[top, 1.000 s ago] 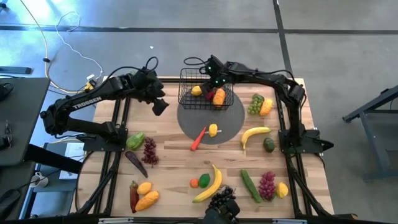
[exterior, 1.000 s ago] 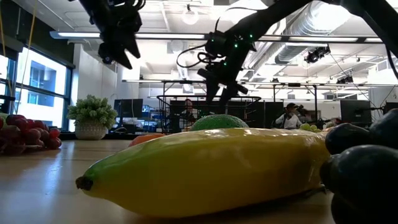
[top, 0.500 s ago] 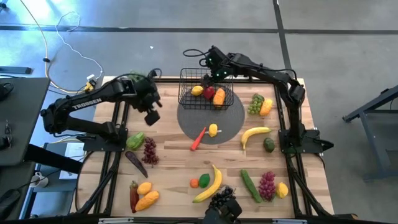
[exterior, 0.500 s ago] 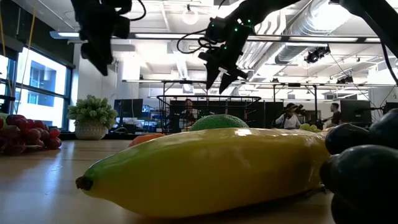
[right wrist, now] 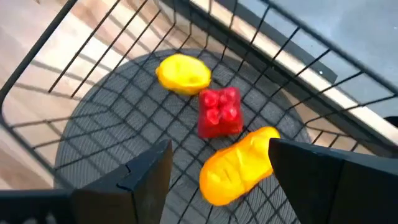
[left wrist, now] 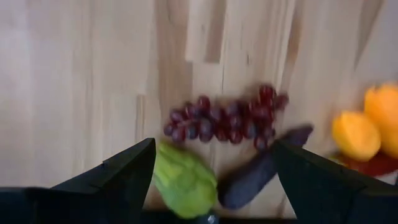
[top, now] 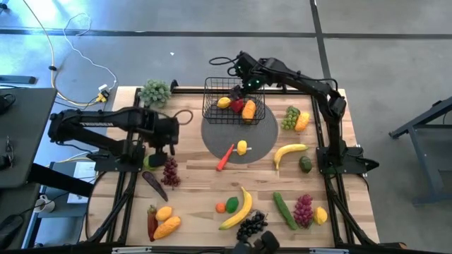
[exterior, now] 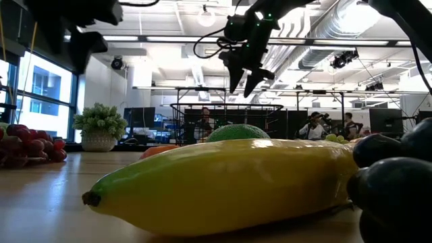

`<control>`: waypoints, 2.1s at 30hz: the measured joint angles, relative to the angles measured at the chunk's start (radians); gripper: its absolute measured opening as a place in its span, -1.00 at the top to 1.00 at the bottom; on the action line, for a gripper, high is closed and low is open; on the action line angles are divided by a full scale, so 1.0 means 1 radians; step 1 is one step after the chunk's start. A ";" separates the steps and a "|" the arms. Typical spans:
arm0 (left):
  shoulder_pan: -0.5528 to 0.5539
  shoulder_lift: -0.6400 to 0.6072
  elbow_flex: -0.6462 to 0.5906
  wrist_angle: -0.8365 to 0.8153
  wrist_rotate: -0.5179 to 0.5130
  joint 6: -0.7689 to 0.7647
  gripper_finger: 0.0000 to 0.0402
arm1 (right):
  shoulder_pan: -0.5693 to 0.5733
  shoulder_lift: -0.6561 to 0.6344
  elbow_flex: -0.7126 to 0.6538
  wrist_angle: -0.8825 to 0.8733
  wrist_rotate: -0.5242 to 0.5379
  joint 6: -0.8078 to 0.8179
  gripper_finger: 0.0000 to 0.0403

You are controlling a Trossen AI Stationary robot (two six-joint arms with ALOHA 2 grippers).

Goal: Build produce basket
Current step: Put the eggplant into the wire basket

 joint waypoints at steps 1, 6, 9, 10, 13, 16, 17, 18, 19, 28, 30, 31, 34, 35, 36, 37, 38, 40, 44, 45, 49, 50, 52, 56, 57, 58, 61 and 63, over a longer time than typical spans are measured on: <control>-0.020 0.000 0.000 -0.013 -0.003 0.005 -0.56 | 0.006 0.000 0.000 -0.005 0.000 0.001 -0.23; -0.119 0.000 0.000 -0.056 -0.005 -0.001 -0.55 | 0.037 0.000 0.000 -0.009 0.000 0.026 -0.23; -0.184 0.000 0.000 -0.058 -0.005 -0.003 -0.55 | 0.055 0.000 0.000 -0.009 0.000 0.030 -0.23; -0.207 0.000 0.000 -0.059 -0.005 -0.006 -0.55 | 0.061 0.000 0.000 -0.009 0.000 0.030 -0.23; -0.273 0.000 -0.018 -0.058 -0.005 -0.021 -0.54 | 0.075 0.000 0.000 -0.009 0.000 0.044 -0.23; -0.332 0.000 -0.078 -0.056 0.016 -0.050 -0.54 | 0.088 0.000 0.000 -0.009 0.000 0.058 -0.23; -0.352 0.000 -0.100 -0.053 0.032 -0.062 -0.54 | 0.093 0.000 0.000 -0.009 0.000 0.060 -0.23; -0.373 0.000 -0.123 -0.041 0.042 -0.073 -0.54 | 0.096 0.000 0.000 -0.009 0.000 0.061 -0.23; -0.393 0.000 -0.145 -0.025 0.046 -0.089 -0.54 | 0.101 0.000 0.000 -0.009 0.000 0.066 -0.23; -0.514 0.000 -0.300 0.106 0.049 -0.207 -0.54 | 0.127 0.000 0.000 -0.010 0.000 0.086 -0.23; -0.538 0.000 -0.317 0.128 0.049 -0.222 -0.54 | 0.128 0.000 0.000 -0.010 0.000 0.086 -0.23; -0.550 0.000 -0.324 0.143 0.048 -0.222 -0.54 | 0.129 0.000 0.000 -0.010 0.000 0.087 -0.23; -0.583 0.000 -0.347 0.199 0.048 -0.228 -0.54 | 0.129 0.000 0.000 -0.011 0.000 0.097 -0.23; -0.593 0.000 -0.355 0.220 0.048 -0.236 -0.54 | 0.129 0.000 0.000 -0.011 0.000 0.103 -0.23; -0.602 0.001 -0.364 0.238 0.048 -0.246 -0.54 | 0.129 0.000 0.000 -0.011 0.000 0.105 -0.23; -0.610 0.004 -0.373 0.251 0.048 -0.255 -0.54 | 0.129 0.000 0.000 -0.011 0.000 0.105 -0.23; -0.617 0.009 -0.379 0.262 0.047 -0.260 -0.54 | 0.130 0.000 -0.001 -0.012 0.000 0.105 -0.23; -0.628 0.025 -0.383 0.271 0.035 -0.271 -0.54 | 0.131 0.000 -0.001 -0.012 0.000 0.105 -0.23; -0.635 0.073 -0.383 0.279 0.029 -0.282 -0.54 | 0.132 0.000 -0.001 -0.012 0.002 0.106 -0.23; -0.635 0.088 -0.383 0.279 0.033 -0.283 -0.54 | 0.133 0.000 -0.001 -0.012 0.005 0.109 -0.23; -0.635 0.152 -0.383 0.282 0.036 -0.280 -0.54 | 0.135 0.000 -0.001 -0.012 0.021 0.111 -0.23; -0.635 0.168 -0.383 0.288 0.035 -0.277 -0.54 | 0.136 0.000 -0.001 -0.012 0.021 0.112 -0.23; -0.635 0.199 -0.383 0.293 0.034 -0.275 -0.54 | 0.137 0.000 -0.001 -0.012 0.022 0.112 -0.23; -0.635 0.252 -0.383 0.311 0.029 -0.275 -0.54 | 0.140 0.000 -0.001 -0.012 0.022 0.112 -0.23; -0.635 0.264 -0.383 0.311 0.027 -0.275 -0.54 | 0.140 0.000 -0.001 -0.012 0.022 0.113 -0.23; -0.635 0.274 -0.383 0.311 0.027 -0.273 -0.54 | 0.140 0.000 -0.001 -0.012 0.022 0.113 -0.23; -0.635 0.301 -0.383 0.319 0.030 -0.259 -0.52 | 0.140 0.000 -0.001 -0.012 0.022 0.118 -0.23; -0.635 0.316 -0.383 0.338 0.031 -0.257 -0.46 | 0.140 0.000 -0.001 -0.012 0.022 0.129 -0.23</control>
